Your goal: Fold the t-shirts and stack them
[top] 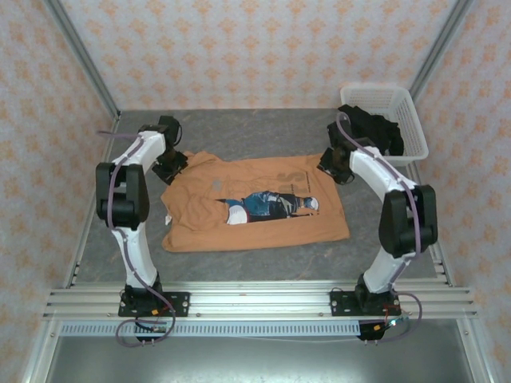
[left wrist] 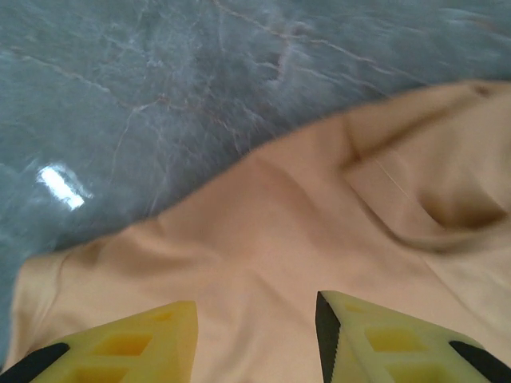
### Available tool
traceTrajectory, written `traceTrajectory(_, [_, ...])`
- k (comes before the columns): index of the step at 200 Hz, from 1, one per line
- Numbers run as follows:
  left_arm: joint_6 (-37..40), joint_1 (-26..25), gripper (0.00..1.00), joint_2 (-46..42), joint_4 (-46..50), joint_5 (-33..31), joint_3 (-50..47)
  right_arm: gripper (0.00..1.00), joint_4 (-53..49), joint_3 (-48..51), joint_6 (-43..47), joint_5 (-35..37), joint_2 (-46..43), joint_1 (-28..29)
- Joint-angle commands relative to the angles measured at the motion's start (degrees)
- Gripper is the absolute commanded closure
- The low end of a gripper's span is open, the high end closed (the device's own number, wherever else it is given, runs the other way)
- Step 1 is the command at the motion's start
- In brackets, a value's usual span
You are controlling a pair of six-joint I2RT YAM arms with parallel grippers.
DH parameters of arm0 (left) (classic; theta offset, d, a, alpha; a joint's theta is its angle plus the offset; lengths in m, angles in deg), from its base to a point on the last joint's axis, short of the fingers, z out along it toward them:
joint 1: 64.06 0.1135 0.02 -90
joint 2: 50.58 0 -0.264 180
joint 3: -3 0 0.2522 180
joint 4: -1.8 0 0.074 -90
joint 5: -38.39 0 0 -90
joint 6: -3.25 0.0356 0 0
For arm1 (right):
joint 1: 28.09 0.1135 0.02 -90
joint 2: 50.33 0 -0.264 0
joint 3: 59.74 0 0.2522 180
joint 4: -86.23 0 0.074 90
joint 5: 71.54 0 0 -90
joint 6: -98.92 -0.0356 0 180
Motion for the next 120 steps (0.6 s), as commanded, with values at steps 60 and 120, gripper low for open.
traceTrajectory(60, [-3.5,2.5,0.55,4.4,-4.2,3.2,7.0,0.54,-0.4,-6.6,2.3,-2.0,8.3,-0.4])
traceTrajectory(120, [-3.2,2.5,0.55,5.9,-3.8,3.9,8.3,0.54,-0.2,-7.0,1.4,-2.7,9.4,-0.4])
